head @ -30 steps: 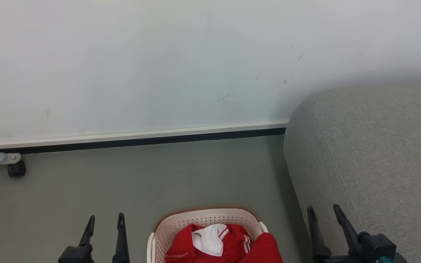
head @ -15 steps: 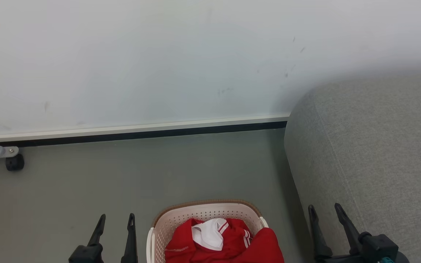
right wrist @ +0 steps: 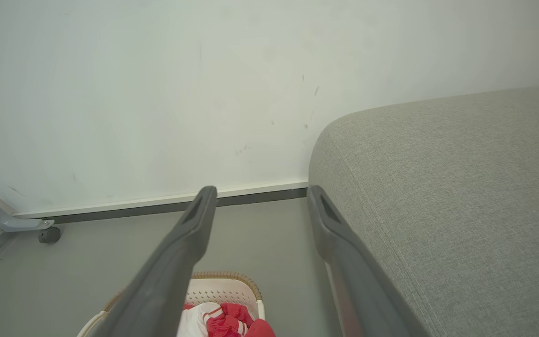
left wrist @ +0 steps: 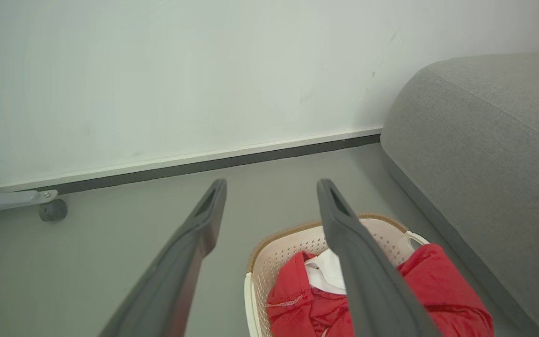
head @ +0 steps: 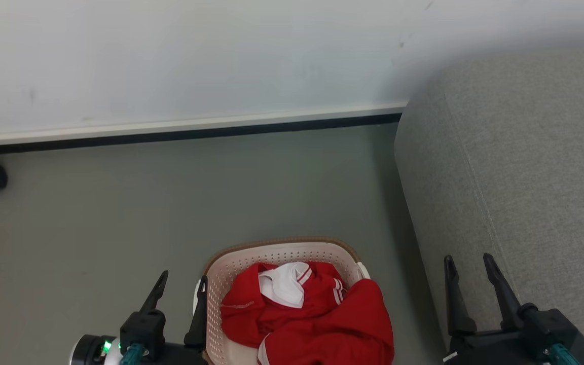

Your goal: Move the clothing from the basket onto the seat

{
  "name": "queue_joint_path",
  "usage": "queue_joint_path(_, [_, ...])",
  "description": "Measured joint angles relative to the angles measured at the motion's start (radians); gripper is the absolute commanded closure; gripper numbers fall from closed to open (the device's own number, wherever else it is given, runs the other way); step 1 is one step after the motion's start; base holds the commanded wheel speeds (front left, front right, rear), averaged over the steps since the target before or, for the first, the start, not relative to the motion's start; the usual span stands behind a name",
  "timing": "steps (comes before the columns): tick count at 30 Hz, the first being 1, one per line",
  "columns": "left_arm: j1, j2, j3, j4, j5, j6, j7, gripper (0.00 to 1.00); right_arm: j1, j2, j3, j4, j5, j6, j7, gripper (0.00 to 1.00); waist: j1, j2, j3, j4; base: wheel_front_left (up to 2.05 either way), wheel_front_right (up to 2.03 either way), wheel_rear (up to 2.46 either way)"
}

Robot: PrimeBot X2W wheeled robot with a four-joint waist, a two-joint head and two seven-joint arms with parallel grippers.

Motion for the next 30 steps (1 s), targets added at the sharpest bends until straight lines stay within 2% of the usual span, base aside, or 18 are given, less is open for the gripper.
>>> queue_joint_path(21, [-0.290,0.004,-0.105,0.201,0.100,-0.056,0.053,0.00,-0.214,0.013,-0.002,-0.125,-0.037,-0.008,-0.007,0.00,0.0002,0.0001,0.308,-0.112,0.00,0.00,0.00])
queue_joint_path(30, [-0.398,0.009,-0.152,0.276,0.153,-0.080,0.091,0.00,-0.281,0.016,-0.036,-0.170,-0.037,-0.009,-0.007,0.00,0.0001,0.0001,0.442,-0.168,0.00,0.00,0.00])
